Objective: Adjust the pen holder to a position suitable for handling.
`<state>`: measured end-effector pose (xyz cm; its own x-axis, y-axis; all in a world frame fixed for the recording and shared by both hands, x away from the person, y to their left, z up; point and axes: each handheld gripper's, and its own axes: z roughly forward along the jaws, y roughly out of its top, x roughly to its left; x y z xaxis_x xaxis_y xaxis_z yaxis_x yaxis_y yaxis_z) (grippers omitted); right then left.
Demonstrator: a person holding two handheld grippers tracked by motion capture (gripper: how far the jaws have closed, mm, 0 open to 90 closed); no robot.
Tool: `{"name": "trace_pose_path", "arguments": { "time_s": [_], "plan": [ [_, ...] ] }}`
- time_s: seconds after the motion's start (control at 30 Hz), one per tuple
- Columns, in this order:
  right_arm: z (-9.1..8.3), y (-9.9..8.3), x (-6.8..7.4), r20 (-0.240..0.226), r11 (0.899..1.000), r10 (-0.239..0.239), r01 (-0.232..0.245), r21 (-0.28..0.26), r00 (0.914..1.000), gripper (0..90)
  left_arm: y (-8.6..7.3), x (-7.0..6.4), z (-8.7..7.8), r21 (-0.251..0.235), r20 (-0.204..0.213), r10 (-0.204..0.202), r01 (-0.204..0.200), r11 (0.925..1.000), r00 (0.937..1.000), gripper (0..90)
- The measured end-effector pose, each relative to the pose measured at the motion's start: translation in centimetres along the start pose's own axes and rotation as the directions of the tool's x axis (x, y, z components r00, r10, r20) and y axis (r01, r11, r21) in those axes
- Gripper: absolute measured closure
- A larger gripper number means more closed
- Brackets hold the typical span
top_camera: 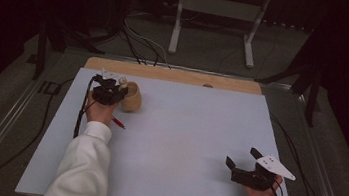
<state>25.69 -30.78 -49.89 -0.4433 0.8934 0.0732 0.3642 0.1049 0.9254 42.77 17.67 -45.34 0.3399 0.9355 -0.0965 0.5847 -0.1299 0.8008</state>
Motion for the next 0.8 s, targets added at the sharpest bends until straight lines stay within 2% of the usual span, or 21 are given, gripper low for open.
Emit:
{"name": "trace_pose_path", "arguments": {
  "time_s": [0.2,0.3,0.5,0.8],
  "plan": [
    [0.0,0.0,0.1,0.001,1.000,-0.015,0.015,0.001,0.9999,0.0,-0.2,-2.4,-0.7,-0.005,0.054,0.057,-0.057,0.9984,0.9969,70.7],
    [0.0,-0.1,0.0,0.007,1.000,-0.012,0.012,0.006,0.9999,0.0,-0.5,-3.5,-0.9,-0.003,0.079,0.069,-0.069,0.9976,0.9945,70.7],
    [0.1,-0.1,-0.1,0.010,1.000,-0.007,0.007,0.003,0.9999,0.0,-1.0,-5.6,-1.1,-0.005,0.097,0.121,-0.121,0.9926,0.9879,70.7],
    [0.5,0.1,0.1,0.001,1.000,-0.016,0.016,0.008,0.9999,0.0,-2.0,-8.6,-0.1,0.000,0.126,0.153,-0.154,0.9880,0.9802,70.7]
  ]
}}
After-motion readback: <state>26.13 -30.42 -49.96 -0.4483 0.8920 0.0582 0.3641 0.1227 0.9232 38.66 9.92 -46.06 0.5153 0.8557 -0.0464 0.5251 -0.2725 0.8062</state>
